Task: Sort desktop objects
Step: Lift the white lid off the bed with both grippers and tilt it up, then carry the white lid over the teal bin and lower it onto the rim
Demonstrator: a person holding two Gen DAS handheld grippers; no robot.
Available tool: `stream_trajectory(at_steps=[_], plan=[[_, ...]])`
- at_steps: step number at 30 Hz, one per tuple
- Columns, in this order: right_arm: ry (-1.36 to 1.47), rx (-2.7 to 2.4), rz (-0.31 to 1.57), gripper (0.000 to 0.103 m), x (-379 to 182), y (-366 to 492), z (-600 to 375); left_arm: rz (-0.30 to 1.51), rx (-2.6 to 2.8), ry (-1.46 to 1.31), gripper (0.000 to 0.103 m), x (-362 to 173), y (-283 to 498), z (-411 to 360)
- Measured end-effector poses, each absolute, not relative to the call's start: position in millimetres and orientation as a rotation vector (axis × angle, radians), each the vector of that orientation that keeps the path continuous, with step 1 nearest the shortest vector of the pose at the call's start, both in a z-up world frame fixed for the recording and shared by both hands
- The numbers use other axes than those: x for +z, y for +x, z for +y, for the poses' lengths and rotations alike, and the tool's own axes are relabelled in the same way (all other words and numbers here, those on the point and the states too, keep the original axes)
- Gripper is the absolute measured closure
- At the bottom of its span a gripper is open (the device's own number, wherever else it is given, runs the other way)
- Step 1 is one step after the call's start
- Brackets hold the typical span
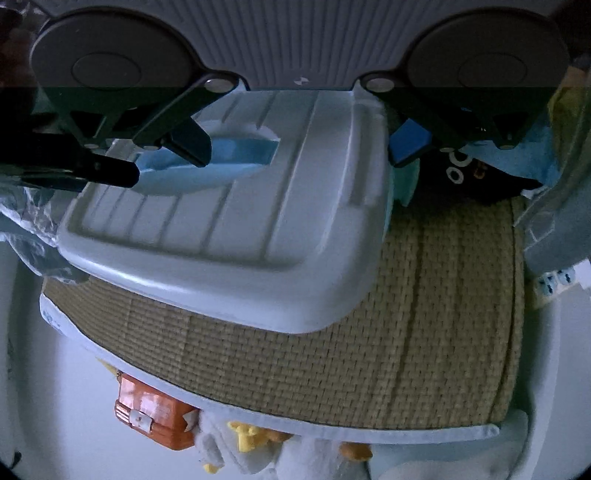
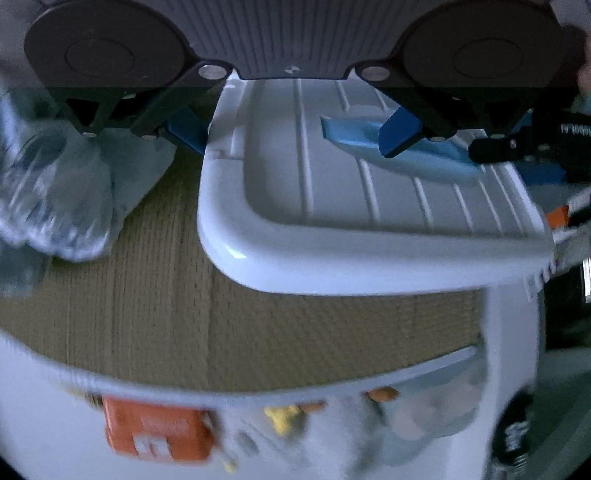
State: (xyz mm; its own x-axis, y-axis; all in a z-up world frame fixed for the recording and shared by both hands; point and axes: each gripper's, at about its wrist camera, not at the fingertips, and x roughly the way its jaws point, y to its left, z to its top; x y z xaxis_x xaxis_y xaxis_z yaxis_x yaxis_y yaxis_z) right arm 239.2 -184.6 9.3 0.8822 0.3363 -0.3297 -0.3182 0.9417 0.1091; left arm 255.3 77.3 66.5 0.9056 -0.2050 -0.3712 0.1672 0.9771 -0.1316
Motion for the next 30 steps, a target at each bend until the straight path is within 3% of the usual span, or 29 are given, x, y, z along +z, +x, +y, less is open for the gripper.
stream_trajectory(at_steps=[30], plan=[[-0.145, 0.35, 0.552, 0.001, 16, 319, -148, 0.575, -0.101, 0.026, 0.0, 73, 338, 70]])
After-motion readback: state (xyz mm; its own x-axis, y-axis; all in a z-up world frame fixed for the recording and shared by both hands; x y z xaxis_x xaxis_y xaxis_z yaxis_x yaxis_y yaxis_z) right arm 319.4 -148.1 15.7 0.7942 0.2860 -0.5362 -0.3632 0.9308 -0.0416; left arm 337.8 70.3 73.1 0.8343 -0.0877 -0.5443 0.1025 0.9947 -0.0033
